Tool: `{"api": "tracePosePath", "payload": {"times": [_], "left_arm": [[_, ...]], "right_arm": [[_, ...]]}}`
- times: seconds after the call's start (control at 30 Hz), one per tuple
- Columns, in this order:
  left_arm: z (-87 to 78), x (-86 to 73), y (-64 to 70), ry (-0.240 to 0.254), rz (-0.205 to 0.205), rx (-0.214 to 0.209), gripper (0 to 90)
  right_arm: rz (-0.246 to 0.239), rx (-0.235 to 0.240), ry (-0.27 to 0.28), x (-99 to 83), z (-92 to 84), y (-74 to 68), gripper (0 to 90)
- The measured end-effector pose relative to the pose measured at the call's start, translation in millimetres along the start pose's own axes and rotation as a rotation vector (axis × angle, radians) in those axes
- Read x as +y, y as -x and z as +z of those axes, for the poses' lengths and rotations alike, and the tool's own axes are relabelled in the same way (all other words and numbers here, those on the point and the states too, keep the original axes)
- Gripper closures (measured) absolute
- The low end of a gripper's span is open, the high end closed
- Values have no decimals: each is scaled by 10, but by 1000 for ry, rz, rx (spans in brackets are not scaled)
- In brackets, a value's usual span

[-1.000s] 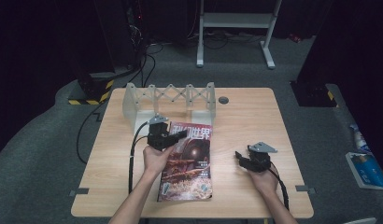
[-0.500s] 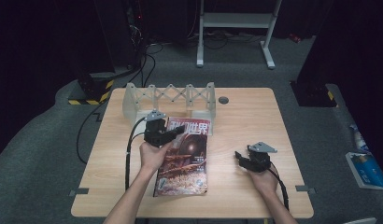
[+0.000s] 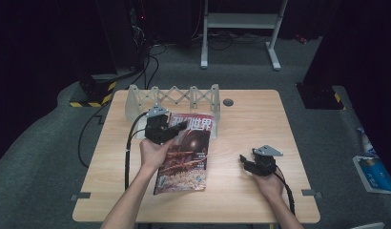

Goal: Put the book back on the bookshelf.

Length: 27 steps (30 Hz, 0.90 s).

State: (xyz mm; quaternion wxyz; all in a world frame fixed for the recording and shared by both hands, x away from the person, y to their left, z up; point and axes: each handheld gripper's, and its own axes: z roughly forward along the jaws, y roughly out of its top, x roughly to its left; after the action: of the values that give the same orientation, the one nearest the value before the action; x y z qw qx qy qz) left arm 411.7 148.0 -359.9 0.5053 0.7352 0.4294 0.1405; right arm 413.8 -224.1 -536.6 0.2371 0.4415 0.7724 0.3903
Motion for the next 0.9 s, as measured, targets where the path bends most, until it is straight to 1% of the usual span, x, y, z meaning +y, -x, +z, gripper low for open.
{"api": "tracePosePath", "payload": {"times": [0.27, 0.37, 0.4, 0.47, 0.63, 0.67, 0.77, 0.9], "left_arm": [[-97, 77, -52, 23, -1, 20, 840], [-139, 110, -64, 30, 7, 32, 840], [-160, 127, -72, 33, 15, 40, 839], [-180, 147, -82, 35, 16, 46, 839], [-208, 193, -115, 35, 22, 63, 839], [-224, 219, -125, 36, 30, 73, 839], [-241, 243, -130, 37, 34, 82, 839], [-272, 310, -150, 26, 52, 102, 839]], "right_arm": [[2, -1, 0, 0, 0, -2, 368], [-1, 0, 0, -1, 0, 0, 368], [-2, 0, -1, 0, 0, 0, 368], [0, 0, 0, 0, 1, -1, 368], [-2, 0, 1, -1, 1, -1, 368], [-1, 0, 1, 0, 1, -1, 368], [-1, 1, 1, 0, 1, -1, 368], [1, 2, 0, 1, 2, -3, 368]]}}
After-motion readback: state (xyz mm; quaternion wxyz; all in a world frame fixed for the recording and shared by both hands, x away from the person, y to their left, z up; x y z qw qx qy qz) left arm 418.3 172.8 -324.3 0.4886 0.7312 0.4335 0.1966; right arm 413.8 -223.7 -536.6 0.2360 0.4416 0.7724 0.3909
